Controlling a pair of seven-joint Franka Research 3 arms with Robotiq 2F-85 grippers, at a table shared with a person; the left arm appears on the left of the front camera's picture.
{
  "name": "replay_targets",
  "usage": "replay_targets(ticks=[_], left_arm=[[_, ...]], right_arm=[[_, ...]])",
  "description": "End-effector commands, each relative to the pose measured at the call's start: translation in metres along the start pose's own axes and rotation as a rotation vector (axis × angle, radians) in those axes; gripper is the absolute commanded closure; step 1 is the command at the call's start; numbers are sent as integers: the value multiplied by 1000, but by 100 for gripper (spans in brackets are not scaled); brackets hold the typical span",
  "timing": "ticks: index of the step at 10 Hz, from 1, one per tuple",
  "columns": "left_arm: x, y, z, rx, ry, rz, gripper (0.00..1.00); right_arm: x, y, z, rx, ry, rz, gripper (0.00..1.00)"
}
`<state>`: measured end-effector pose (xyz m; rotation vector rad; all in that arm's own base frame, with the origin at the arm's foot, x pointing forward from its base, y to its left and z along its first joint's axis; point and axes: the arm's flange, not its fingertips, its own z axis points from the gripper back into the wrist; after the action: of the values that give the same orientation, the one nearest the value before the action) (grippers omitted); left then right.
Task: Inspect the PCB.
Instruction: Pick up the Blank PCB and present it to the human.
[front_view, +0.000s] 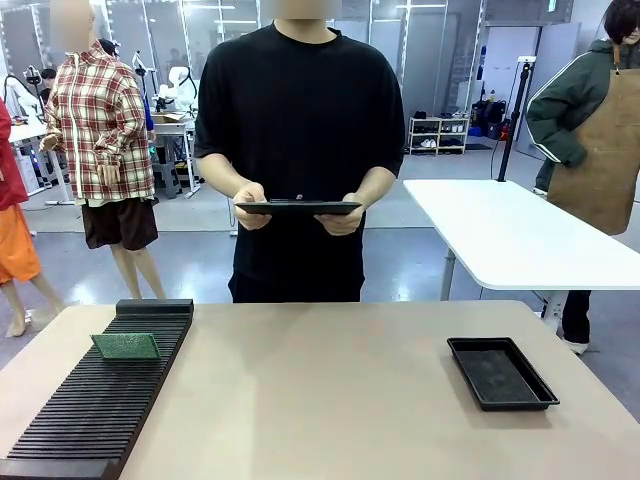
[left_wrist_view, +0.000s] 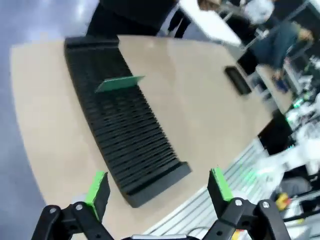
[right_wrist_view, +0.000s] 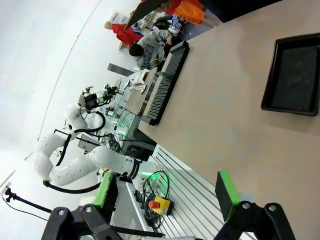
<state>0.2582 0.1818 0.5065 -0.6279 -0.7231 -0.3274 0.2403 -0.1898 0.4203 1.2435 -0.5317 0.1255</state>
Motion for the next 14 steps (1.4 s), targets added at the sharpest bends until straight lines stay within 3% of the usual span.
replay_targets(ticks=[1,3,7,10,11,12,14], left_arm=[[52,-29,-38,150,209,-296,0],[101,-57,-110,282,430,-562,0],[110,-78,-219,313,667,-934,0],[102,-78,-224,249,701,-945,0],[96,-83,-212,206,694,-877,0],[100,-76,-236,264,709,-952,0],[100,-76,-236,264,709,-952,0]], right_arm=[[0,1,2,5,0,16,0],[0,1,2,5,0,16,0],[0,1,2,5,0,16,0],[0,1,2,5,0,16,0],[0,1,2,5,0,16,0],[0,1,2,5,0,16,0],[0,1,2,5,0,16,0]])
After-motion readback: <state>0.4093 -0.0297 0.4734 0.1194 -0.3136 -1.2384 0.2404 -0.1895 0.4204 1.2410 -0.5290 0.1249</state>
